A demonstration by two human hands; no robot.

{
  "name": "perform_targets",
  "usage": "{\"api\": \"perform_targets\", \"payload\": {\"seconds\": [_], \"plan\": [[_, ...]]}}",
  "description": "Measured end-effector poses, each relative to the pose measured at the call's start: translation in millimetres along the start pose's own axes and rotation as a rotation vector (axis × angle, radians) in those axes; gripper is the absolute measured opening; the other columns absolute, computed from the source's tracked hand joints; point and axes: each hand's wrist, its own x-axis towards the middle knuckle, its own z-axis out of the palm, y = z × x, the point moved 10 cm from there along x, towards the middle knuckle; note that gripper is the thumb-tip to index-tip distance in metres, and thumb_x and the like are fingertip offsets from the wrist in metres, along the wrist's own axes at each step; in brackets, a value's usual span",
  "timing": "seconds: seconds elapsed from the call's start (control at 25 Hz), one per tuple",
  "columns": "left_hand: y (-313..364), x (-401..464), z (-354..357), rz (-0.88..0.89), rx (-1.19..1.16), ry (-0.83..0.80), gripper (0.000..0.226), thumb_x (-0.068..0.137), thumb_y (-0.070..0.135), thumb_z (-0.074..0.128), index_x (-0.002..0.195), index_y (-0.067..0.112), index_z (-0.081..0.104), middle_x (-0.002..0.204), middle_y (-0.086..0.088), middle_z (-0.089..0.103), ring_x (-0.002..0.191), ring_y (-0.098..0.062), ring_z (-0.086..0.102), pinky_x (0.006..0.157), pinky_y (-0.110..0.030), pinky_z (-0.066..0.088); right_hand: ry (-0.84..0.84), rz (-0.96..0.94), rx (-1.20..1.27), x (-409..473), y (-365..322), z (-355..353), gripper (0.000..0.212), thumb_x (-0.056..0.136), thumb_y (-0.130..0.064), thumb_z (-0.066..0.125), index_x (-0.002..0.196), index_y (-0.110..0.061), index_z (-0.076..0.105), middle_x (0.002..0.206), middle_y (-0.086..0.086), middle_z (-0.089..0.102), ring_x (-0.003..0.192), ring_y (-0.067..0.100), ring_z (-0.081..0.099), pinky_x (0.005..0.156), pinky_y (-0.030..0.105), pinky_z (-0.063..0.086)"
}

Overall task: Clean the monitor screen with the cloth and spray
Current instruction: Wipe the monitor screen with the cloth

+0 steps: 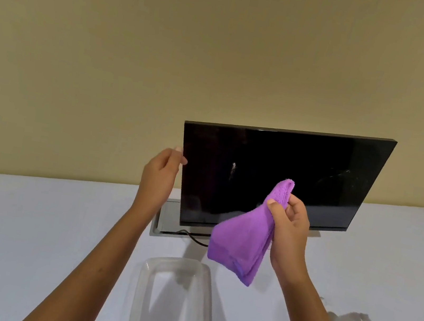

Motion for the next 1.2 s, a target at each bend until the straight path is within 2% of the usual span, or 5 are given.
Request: {"api": "perform_targets", "payload": {"seconds": [0.16,0.28,0.48,0.88,1.2], "plan": [[29,55,-6,0.075,0.033,0.032,0.015,0.09,0.049,0.049,0.096,0.035,0.053,0.098,0.019,0.058,0.084,0.014,0.053,0.07,-0.008,0.037,0.355,-0.224,-0.093,23,-16,15,0.011,0.095,-0.025,0.056,0.1,-0.024,0.066,0.085,-0.005,0.064,0.073,0.003,0.058,0.064,0.023,0.049],[18,83,22,-0.057,-0.053,-0.163,0.029,0.09,0.054,0.043,0.102,0.03,0.056,0.104,0.012,0.06,0.099,-0.003,0.057,0.085,-0.027,0.045,0.45,-0.397,-0.219,43,-30,41,0.017,0.093,-0.016,0.058,0.108,-0.015,0.066,0.095,0.0,0.057,0.083,0.01,0.056,0.07,0.017,0.047],[-6,91,48,-0.226,-0.196,-0.302,0.044,0.093,0.056,0.035,0.079,0.03,0.068,0.075,0.015,0.071,0.073,0.0,0.067,0.075,-0.029,0.048,0.403,-0.647,-0.522,59,-26,86,0.027,0.092,-0.018,0.058,0.116,-0.007,0.064,0.107,0.008,0.052,0.097,0.022,0.046,0.088,0.022,0.039],[-28,97,51,-0.301,-0.255,-0.335,0.047,0.093,0.057,0.036,0.084,0.033,0.075,0.092,0.009,0.076,0.091,-0.01,0.07,0.08,-0.03,0.049,0.02,-1.16,-1.041,15,10,195,0.03,0.085,-0.019,0.059,0.114,-0.026,0.057,0.104,0.011,0.063,0.093,0.029,0.05,0.076,0.04,0.04],[-19,95,49,-0.297,-0.264,-0.36,0.043,0.097,0.048,0.035,0.076,0.034,0.069,0.089,0.006,0.07,0.092,-0.019,0.062,0.088,-0.039,0.048,0.246,-0.862,-1.038,40,27,115,0.035,0.082,-0.011,0.061,0.115,-0.016,0.048,0.103,0.014,0.058,0.087,0.023,0.044,0.073,0.04,0.045]]}}
